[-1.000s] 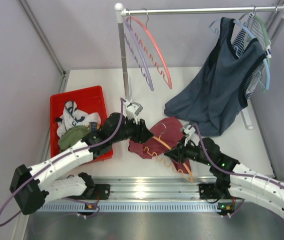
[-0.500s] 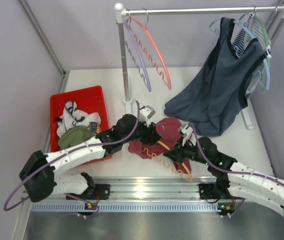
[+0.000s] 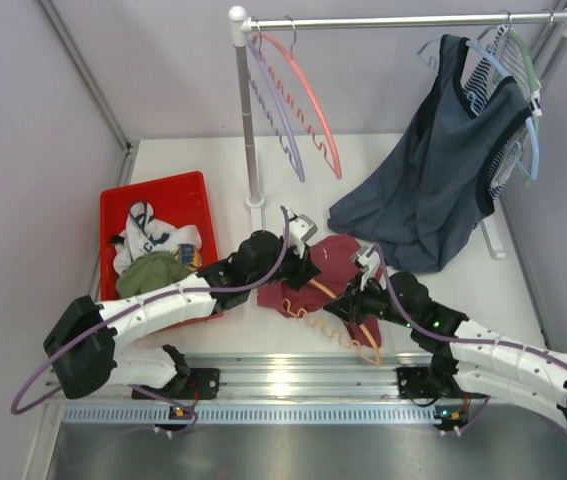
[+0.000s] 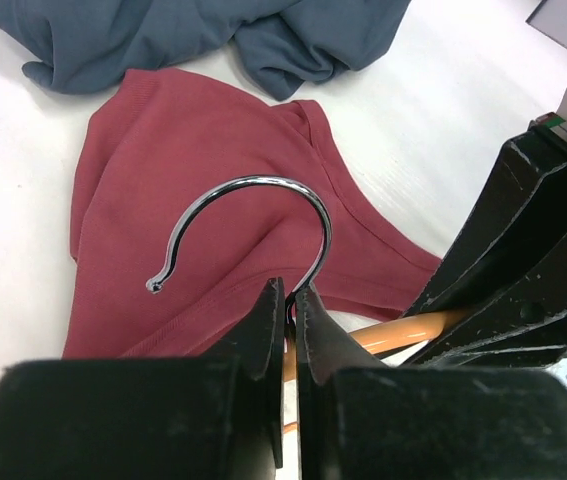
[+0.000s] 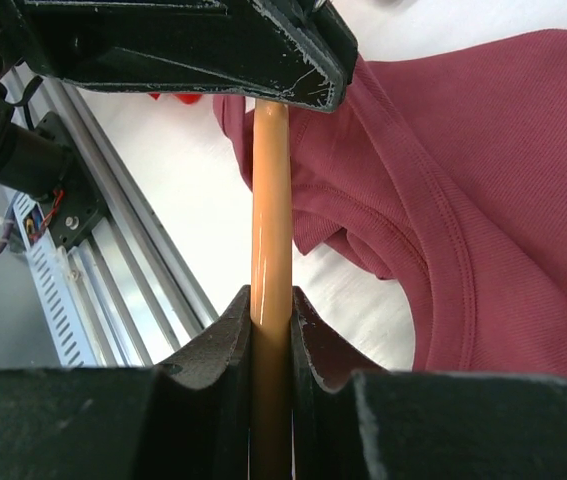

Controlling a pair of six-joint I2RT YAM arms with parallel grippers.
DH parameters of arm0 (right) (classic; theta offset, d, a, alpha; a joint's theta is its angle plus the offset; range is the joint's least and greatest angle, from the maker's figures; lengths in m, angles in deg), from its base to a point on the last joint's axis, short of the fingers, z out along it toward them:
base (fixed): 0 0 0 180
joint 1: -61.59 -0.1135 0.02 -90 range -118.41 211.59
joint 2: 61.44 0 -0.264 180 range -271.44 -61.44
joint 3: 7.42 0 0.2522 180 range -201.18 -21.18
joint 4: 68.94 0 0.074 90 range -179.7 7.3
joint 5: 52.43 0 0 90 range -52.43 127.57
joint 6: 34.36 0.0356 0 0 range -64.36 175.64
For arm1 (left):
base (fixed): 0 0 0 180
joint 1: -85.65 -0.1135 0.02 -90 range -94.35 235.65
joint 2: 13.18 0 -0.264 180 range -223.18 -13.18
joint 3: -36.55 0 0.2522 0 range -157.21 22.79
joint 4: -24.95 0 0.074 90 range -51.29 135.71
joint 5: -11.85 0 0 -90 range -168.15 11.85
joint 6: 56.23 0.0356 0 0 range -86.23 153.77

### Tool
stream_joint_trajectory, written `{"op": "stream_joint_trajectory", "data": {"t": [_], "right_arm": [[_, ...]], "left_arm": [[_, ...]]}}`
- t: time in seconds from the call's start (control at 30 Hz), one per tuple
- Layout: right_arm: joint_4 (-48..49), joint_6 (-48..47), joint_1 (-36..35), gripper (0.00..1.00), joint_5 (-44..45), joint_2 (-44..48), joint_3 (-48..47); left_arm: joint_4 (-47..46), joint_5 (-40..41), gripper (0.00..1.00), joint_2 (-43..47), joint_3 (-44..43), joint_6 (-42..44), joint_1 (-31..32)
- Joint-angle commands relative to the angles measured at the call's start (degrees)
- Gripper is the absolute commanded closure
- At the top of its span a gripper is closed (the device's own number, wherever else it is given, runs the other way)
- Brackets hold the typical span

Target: Place the tank top on the hanger

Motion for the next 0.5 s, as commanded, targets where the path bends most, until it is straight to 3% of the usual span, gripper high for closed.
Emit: {"op": "stream_joint_trajectory", "data": {"t": [0.0,0.27,0.43,0.47], "right_arm": [[4.95,-1.02,-1.62,0.94,0.76,0.19,-4.18],[-7.43,2.05,-1.79,0.45,8.14,4.13,-7.16],[-18.76,8.62,-1.79,0.37,17.79,7.92,-10.42],[-24.62,10.13,-1.79,0.36,20.08,8.71,-12.08]], "left_arm": [[-2.53,2.01,1.00,0.41,-0.16,1.47,0.31],[-0.24,3.95,1.00,3.58,1.51,4.12,1.19],[-0.77,3.42,1.00,4.37,2.39,5.17,1.36],[-0.77,2.99,1.00,4.46,2.39,5.70,1.54]]}}
